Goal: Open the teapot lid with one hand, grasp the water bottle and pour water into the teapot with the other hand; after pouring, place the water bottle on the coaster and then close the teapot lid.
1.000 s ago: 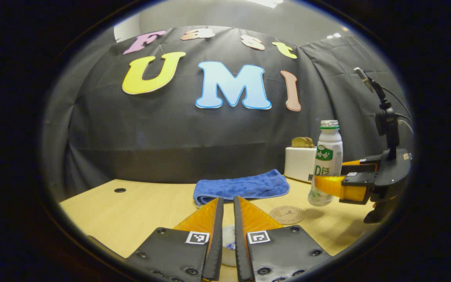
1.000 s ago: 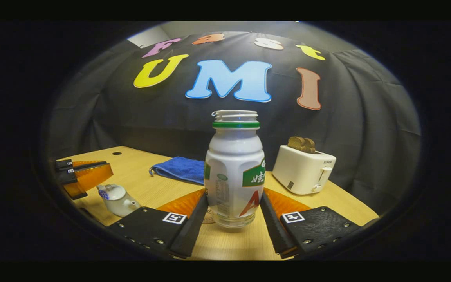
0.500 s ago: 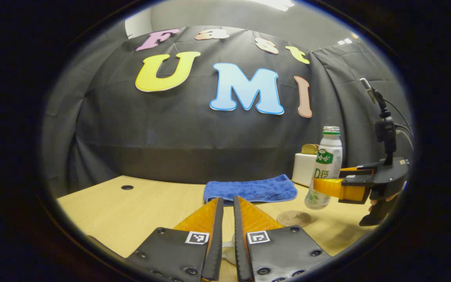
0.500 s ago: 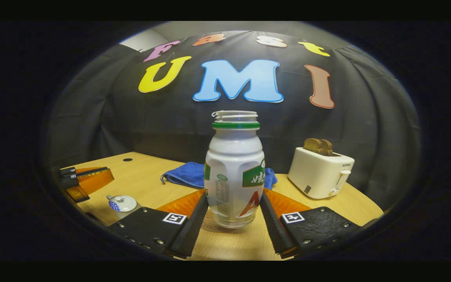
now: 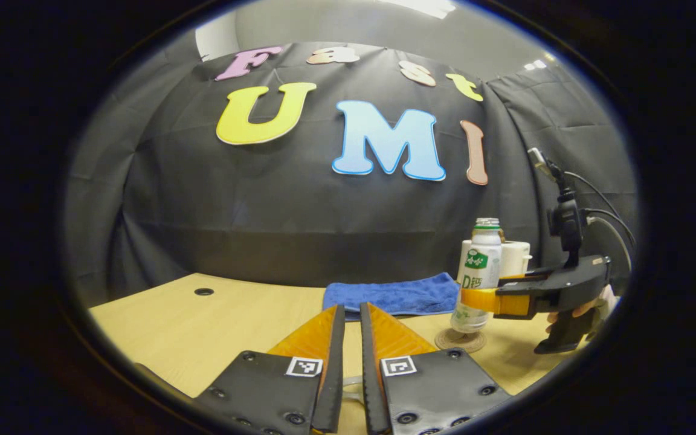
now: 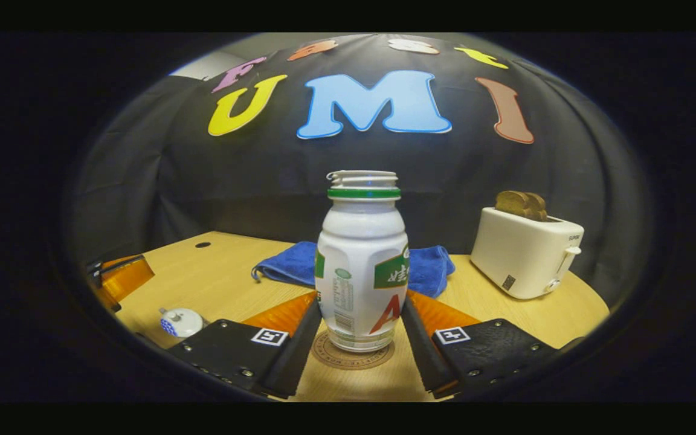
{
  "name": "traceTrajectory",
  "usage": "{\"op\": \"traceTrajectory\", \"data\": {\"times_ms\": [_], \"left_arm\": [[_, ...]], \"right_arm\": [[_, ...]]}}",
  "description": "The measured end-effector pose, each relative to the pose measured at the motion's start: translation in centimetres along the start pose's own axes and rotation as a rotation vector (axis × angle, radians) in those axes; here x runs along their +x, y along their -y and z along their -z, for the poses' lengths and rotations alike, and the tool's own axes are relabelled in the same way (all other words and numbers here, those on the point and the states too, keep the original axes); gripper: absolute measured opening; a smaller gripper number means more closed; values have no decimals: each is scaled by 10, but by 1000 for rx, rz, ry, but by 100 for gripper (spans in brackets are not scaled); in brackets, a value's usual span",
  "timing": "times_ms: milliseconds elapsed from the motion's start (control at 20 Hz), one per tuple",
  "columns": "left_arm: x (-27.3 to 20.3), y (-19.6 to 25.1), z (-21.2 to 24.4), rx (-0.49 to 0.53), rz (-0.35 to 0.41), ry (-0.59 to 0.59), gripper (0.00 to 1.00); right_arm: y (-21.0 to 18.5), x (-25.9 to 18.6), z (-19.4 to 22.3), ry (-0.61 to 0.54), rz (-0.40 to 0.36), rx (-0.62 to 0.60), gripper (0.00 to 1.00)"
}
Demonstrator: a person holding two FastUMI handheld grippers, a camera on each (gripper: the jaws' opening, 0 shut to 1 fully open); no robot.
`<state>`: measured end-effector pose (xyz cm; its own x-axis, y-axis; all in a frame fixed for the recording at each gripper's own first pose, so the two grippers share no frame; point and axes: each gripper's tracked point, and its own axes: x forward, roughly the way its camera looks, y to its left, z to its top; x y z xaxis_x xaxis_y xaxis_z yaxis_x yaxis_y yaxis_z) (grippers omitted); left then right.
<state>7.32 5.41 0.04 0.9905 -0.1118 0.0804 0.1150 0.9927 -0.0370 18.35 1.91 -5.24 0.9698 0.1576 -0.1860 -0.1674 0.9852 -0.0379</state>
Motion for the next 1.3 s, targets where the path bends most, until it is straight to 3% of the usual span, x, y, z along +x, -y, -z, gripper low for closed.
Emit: {"op": "traceTrajectory", "data": {"times_ms": [800, 1300], "left_arm": [[-1, -2, -2, -5, -6, 5, 26], [-1, 2, -4, -6, 6, 6, 26]], "right_arm": [[-7, 4, 18, -58, -24, 0, 74], [-9, -4, 13, -37, -29, -8, 81]]}}
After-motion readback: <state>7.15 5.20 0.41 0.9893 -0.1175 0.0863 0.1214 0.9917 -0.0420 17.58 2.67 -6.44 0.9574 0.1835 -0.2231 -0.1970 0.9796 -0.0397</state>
